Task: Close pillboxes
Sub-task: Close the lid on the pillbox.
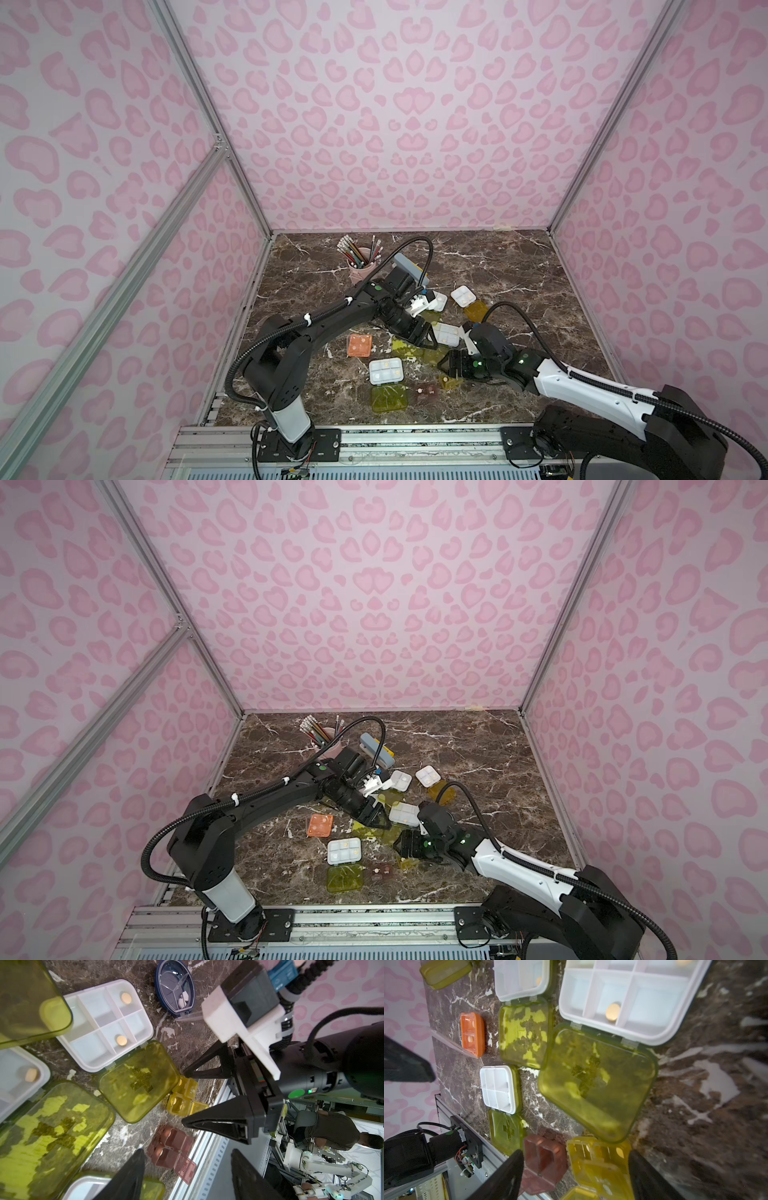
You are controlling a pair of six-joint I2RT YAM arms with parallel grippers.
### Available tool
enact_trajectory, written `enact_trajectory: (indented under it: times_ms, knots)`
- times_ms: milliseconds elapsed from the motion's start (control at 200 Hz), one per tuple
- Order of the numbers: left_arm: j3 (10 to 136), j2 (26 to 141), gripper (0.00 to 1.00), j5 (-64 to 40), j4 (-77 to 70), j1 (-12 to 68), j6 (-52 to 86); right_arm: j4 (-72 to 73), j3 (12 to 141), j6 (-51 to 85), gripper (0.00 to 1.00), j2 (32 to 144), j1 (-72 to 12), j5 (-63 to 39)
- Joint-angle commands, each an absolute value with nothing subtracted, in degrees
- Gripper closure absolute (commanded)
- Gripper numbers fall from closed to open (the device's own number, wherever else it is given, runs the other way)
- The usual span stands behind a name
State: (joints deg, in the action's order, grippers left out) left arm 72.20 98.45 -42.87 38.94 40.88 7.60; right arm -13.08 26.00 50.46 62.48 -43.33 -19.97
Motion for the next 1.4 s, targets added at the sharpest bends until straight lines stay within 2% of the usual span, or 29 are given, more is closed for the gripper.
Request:
enact_trajectory:
  times_ms: [0, 455, 670, 915, 1080, 1395]
  knots:
    - [72.0, 98.3, 0.32, -43.7, 38.4, 40.9, 7.0, -11.9, 24.3, 53.7, 0.2, 60.3, -43.9, -20.3]
    - [71.6, 97.7, 0.32, -43.5, 38.2, 40.9, 7.3, -20.3, 22.1, 56.2, 0.2, 49.2, -45.3, -14.7]
    - [72.5, 98.1, 0.32, -43.4, 38.8, 40.8, 7.2, -23.4, 21.7, 54.4, 0.3, 48.6, -45.2, -13.3]
    - [76.8, 100.1, 0.33, -43.3, 40.6, 40.8, 7.2, -21.6, 20.7, 53.6, 0.47, 49.9, -45.2, -12.5]
    - [78.7, 101.8, 0.33, -43.7, 41.3, 40.9, 6.5, -20.8, 20.2, 53.2, 0.52, 50.2, -44.8, -11.8]
    - [76.6, 102.2, 0.33, -44.6, 39.6, 40.8, 6.1, -18.0, 19.2, 53.3, 0.54, 52.1, -44.2, -12.8]
